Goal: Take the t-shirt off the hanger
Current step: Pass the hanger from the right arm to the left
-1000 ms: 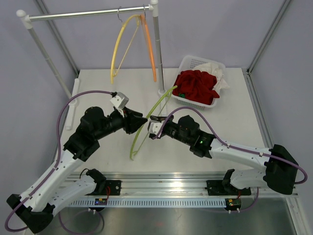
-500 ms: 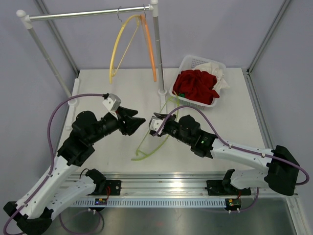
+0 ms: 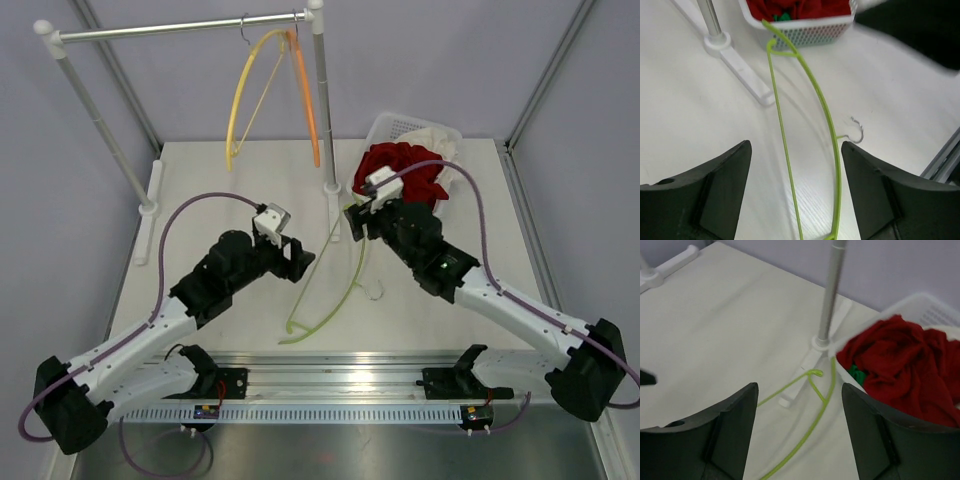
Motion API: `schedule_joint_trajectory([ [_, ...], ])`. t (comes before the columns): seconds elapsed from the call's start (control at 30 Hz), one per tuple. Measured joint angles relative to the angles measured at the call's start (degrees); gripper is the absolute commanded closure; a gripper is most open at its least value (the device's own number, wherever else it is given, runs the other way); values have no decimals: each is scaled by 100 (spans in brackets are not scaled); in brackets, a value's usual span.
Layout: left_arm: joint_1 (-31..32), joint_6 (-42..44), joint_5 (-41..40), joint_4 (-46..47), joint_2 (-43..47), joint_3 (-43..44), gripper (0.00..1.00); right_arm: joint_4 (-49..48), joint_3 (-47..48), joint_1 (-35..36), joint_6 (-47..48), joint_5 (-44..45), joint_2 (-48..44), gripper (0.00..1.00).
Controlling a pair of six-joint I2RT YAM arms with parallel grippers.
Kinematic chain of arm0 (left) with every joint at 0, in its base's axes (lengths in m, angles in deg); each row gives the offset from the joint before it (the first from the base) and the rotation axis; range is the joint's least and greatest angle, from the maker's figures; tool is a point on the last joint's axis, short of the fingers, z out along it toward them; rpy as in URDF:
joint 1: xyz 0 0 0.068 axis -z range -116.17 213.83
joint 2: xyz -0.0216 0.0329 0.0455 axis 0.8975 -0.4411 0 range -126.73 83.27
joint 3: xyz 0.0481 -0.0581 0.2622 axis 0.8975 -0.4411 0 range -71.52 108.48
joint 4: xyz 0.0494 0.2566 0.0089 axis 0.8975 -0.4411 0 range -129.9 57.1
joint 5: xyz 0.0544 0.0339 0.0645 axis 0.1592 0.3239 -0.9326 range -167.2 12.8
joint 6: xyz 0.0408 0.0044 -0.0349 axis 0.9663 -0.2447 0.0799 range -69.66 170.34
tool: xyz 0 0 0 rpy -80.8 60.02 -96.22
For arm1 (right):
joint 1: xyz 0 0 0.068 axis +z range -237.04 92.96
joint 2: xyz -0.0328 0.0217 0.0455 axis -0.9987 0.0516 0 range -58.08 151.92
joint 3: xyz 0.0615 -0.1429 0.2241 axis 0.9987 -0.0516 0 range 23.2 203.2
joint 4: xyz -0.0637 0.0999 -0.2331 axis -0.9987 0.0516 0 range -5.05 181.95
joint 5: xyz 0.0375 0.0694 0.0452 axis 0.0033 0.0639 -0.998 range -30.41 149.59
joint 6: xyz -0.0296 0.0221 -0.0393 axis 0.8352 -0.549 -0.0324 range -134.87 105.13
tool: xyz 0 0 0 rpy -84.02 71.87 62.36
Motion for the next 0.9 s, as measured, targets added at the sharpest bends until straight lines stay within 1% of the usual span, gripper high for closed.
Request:
schedule_joint_trajectory([
  [0.03,151,24,-151,74,-2,-190,20,24,-111,-271,-341,-136,-160,22],
  [0.1,439,52,-415,225,15,-450,16,74,-428,-890,-994,-345,-483,19],
  [0.13,603,52,-555,334,37,-566,15,114,-584,-1145,-1281,-420,-608,15],
  [0.17,734,52,-669,476,81,-680,13,142,-684,-1294,-1475,-472,-673,14],
  [0.27,1134,63,-994,756,219,-855,12,136,-984,-1532,-2076,-699,-601,11],
  [0.4,1742,186,-1582,1025,81,-813,11,-92,-1290,-1615,-2559,-1161,66,13],
  [0.5,2129,284,-2203,1016,-363,-651,10,-334,-1517,-1821,-2820,-1580,660,14],
  [0.63,2295,293,-2767,927,-483,-625,8,-686,-1609,-2046,-3018,-1926,1239,16],
  [0.7,2302,280,-2916,946,-313,-682,6,-892,-1611,-2105,-3086,-2035,1488,16],
  [0.9,2306,168,-2975,1062,1008,-1080,5,-1600,-1611,-2212,-3233,-2284,2164,18],
])
